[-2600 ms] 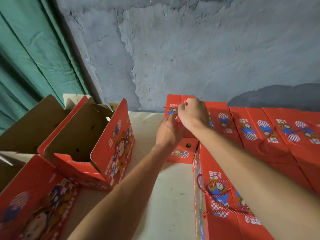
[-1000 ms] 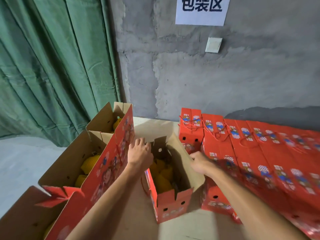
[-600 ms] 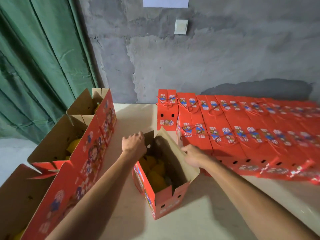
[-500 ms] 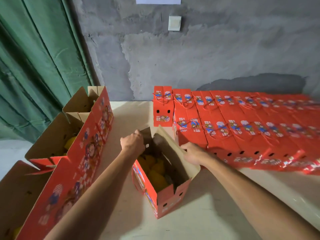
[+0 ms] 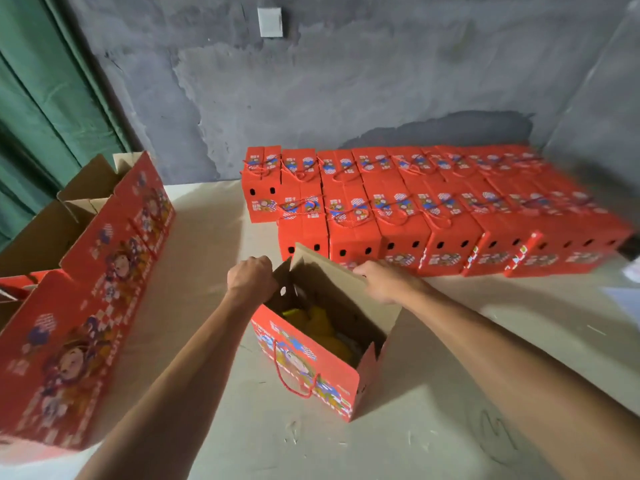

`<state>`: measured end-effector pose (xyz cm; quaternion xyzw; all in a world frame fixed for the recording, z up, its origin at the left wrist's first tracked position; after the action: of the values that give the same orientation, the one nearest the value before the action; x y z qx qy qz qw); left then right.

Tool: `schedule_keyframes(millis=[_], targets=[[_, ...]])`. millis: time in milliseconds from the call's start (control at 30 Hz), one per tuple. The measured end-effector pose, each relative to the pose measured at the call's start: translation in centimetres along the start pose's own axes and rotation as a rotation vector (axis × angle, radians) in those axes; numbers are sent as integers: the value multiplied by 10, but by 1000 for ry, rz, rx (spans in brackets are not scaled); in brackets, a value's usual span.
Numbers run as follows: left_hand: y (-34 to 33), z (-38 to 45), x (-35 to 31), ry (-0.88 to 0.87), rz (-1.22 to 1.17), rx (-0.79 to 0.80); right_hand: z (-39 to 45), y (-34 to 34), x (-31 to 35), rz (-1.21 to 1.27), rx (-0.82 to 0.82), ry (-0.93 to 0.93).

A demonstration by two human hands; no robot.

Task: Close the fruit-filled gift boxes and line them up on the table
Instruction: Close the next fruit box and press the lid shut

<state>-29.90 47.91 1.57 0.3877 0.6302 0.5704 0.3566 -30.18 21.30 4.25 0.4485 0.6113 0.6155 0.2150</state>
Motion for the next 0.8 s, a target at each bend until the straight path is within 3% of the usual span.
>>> schedule_keyframes(millis=[333, 533, 800], targets=[[-16, -99, -142, 54, -280, 105, -102, 24, -120, -147, -250, -121], [-17, -94, -202, 95, -435, 189, -93, 32, -185, -1, -284, -247], [-24, -75, -263, 137, -517, 192, -77, 49, -246, -271, -357, -210]])
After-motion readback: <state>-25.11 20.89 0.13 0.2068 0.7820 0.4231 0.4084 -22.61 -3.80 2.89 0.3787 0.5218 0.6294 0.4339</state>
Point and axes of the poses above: each hand's wrist, its own z-axis towards the middle knuckle, its own y-axis out of the back of the hand, x = y × z, the point moved 2 cm from there along z, towards the middle knuckle, and after that the axes turned 15 degrees about y, right-handed, at the moved point
